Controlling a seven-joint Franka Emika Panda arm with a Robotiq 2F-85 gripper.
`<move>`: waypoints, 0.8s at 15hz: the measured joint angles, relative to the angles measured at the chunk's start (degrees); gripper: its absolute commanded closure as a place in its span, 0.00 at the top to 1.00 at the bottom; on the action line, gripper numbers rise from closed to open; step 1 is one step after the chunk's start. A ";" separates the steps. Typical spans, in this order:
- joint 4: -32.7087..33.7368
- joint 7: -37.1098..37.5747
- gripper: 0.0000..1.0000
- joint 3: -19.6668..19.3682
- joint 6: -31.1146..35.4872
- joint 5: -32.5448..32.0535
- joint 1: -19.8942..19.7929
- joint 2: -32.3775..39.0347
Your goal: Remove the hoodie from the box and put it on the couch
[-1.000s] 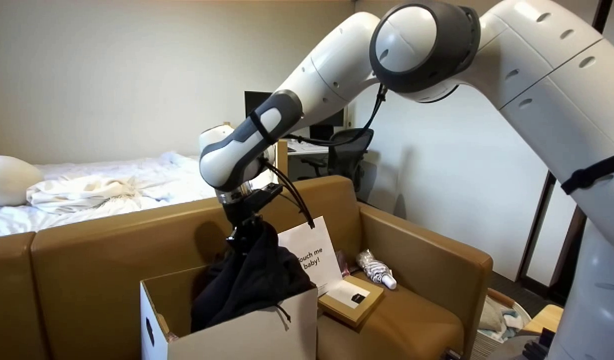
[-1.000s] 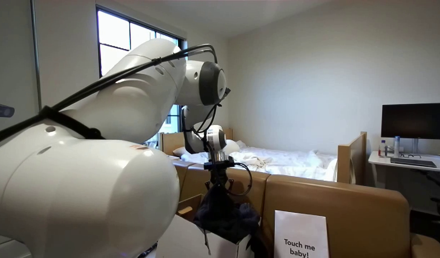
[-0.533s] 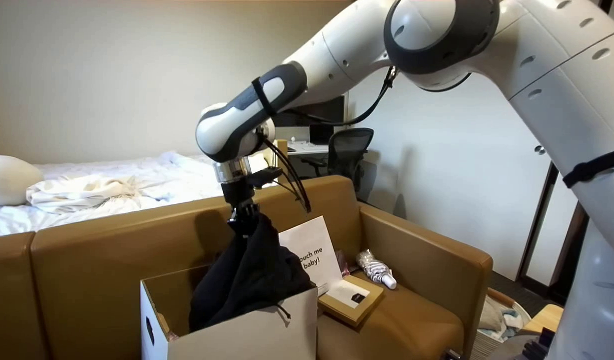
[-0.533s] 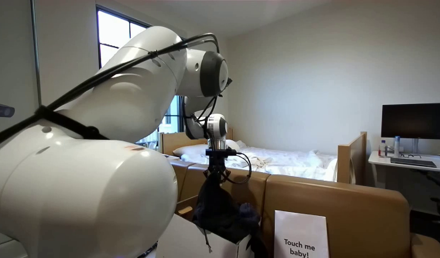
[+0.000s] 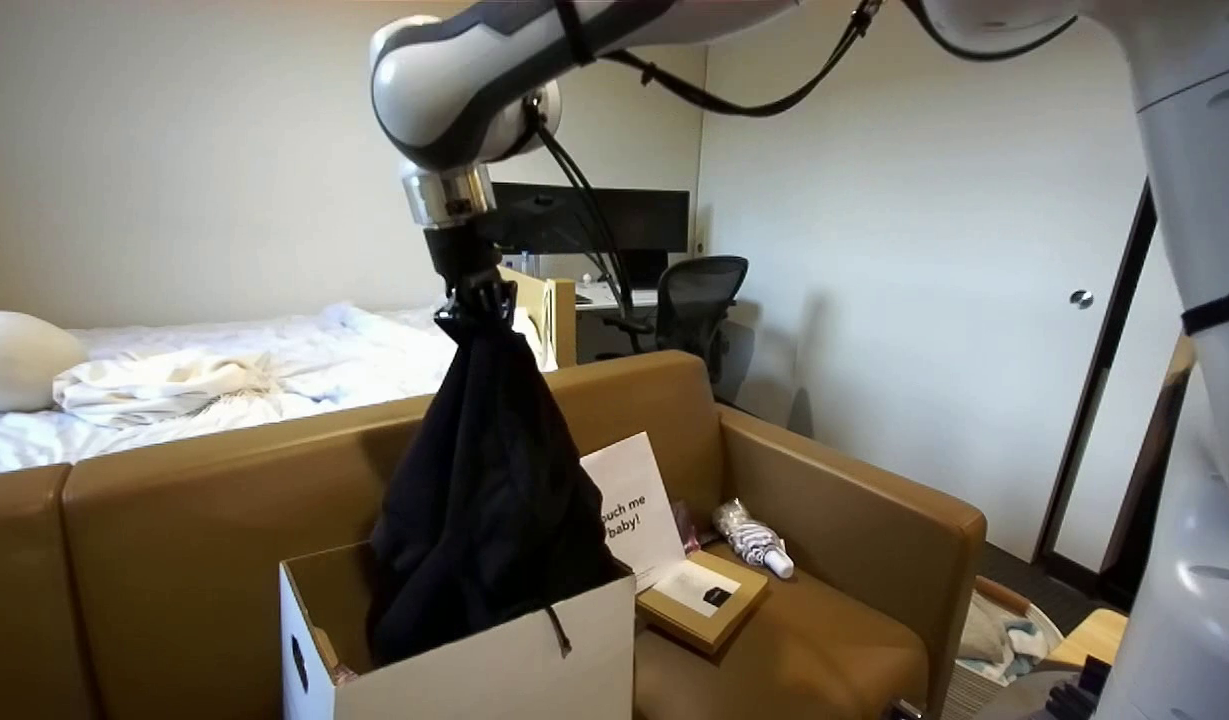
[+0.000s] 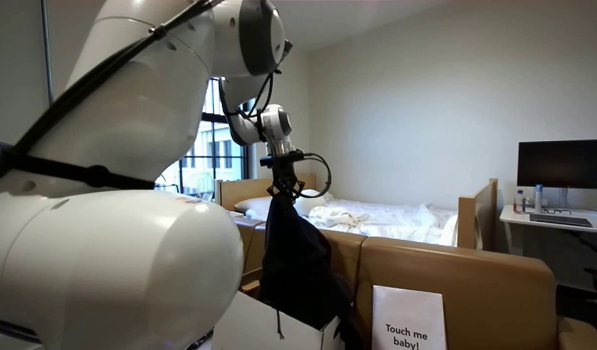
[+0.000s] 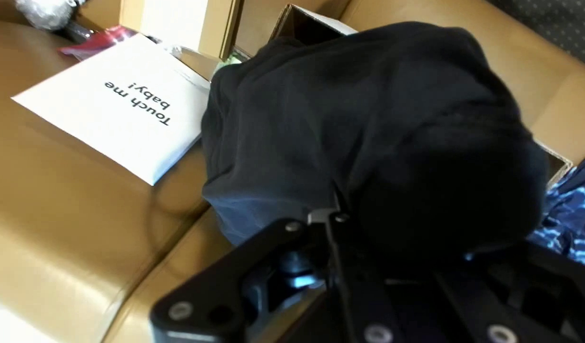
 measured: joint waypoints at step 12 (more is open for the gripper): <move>0.19 25.33 0.07 -0.63 -15.80 1.15 -3.24 -26.03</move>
